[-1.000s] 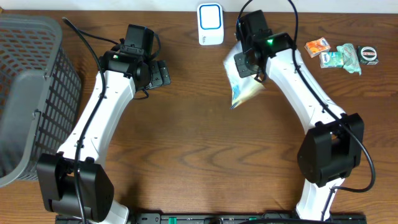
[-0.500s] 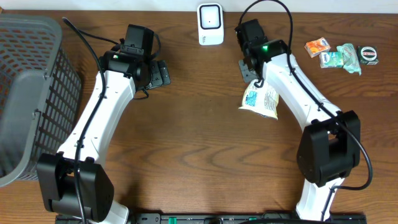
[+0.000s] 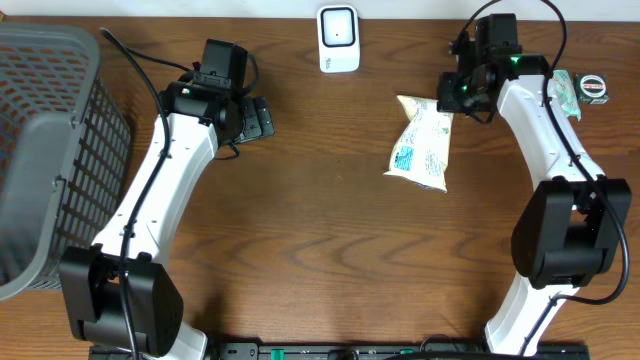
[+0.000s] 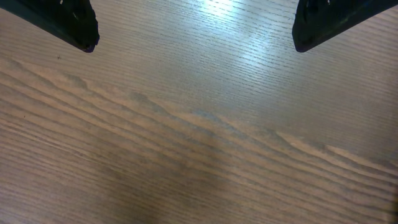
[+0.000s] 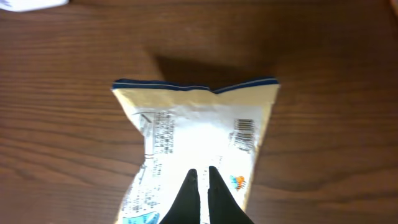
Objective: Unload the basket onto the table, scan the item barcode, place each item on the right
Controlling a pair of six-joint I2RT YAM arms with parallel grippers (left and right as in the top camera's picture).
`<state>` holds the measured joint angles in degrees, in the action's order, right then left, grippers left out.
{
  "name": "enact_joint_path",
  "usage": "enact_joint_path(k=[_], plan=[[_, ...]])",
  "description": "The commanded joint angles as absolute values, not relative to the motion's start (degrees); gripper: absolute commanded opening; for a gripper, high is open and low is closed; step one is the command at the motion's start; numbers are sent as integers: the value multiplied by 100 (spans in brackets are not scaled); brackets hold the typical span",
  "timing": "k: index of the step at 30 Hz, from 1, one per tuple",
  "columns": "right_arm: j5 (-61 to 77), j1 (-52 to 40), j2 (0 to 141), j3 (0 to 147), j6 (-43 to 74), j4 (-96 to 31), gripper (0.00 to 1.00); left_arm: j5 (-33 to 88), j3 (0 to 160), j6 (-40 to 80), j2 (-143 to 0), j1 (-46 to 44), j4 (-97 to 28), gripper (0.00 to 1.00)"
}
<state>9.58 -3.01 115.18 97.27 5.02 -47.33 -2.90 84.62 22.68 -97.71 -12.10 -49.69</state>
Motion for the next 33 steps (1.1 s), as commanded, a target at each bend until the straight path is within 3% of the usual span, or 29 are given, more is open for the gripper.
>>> enact_joint_path(k=[1, 18, 33], plan=[[1363, -412, 11668, 9703, 550, -4641, 1, -298, 8455, 2279, -9773, -1190, -4984, 98], [1275, -897, 13076, 9773, 827, -4080, 1, -298, 8455, 2279, -9773, -1190, -4984, 98], [867, -864, 11570, 10346, 744, -6322, 5, -298, 8455, 2279, -9773, -1190, -4984, 98]])
